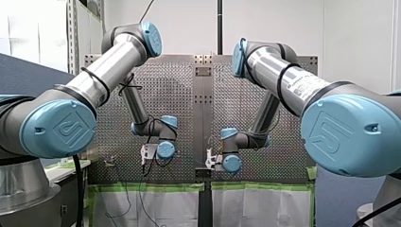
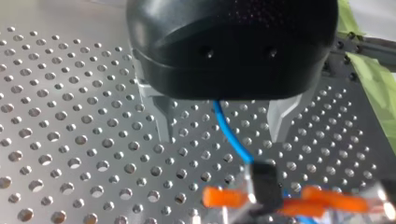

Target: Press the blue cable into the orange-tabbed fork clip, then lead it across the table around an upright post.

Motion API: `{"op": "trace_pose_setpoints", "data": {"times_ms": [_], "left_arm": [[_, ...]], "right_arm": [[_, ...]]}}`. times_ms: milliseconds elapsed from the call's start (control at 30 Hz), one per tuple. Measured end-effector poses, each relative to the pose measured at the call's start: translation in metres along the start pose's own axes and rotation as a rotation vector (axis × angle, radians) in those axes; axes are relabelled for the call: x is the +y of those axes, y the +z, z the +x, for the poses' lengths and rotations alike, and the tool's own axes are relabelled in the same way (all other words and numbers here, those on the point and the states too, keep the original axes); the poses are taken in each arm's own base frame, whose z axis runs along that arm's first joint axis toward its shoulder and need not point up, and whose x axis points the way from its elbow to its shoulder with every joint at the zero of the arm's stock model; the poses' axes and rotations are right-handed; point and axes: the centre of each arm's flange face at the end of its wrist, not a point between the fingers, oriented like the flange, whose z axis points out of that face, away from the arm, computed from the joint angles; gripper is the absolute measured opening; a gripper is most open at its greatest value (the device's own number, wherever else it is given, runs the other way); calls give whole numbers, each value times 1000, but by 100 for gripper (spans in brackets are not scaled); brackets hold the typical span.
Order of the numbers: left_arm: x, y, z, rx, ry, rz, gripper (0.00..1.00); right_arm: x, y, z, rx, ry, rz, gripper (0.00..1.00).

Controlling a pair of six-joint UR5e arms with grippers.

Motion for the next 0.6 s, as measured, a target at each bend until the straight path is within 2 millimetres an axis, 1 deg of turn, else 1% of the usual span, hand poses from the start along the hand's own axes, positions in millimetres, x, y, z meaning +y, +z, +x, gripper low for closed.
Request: {"op": "trace_pose_setpoints", "data": {"times_ms": [600], "left_arm": [[-3, -3, 0, -1, 23, -9, 100]], "right_arm": [[1, 0, -1, -1, 0, -1, 0]]}}
